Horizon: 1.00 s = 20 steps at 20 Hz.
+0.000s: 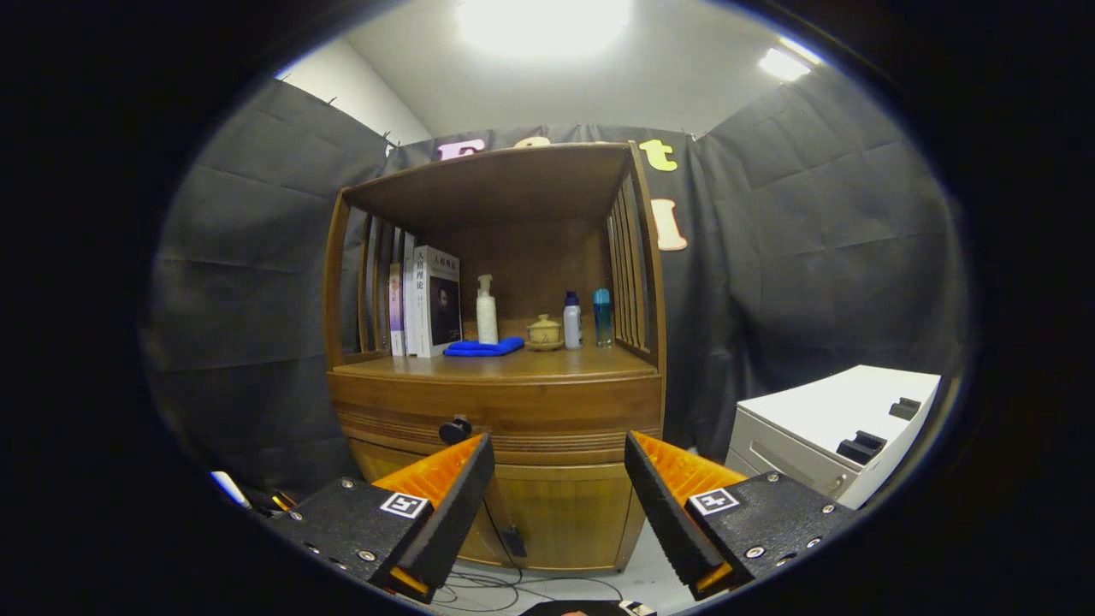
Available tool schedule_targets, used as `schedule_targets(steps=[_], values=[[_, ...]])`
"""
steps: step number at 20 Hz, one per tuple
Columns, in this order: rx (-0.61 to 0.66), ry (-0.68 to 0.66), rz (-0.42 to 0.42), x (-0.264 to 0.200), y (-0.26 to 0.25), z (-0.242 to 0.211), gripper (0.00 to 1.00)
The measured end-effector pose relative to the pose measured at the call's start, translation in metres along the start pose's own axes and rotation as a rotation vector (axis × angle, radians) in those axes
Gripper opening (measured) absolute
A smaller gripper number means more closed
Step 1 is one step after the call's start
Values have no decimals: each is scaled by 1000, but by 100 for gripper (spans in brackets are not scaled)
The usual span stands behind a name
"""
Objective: Pull open the drawer, take out the items inside it, and place them on the countertop above the cabinet.
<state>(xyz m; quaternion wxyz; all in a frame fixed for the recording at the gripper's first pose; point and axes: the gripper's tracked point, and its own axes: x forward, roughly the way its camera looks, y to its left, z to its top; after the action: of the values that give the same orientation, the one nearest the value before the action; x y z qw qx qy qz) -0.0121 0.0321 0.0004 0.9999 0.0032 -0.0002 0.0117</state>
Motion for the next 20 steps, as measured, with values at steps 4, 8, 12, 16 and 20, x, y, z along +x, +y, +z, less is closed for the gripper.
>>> schedule_targets(steps=[4, 8, 12, 16, 20], values=[[14, -6, 50, 19, 26, 9, 95], [0, -12, 84, 49, 53, 6, 95], [16, 12, 89, 76, 72, -2, 95], [46, 39, 103, 103, 91, -14, 95], [64, 80, 117, 125, 107, -31, 95]])
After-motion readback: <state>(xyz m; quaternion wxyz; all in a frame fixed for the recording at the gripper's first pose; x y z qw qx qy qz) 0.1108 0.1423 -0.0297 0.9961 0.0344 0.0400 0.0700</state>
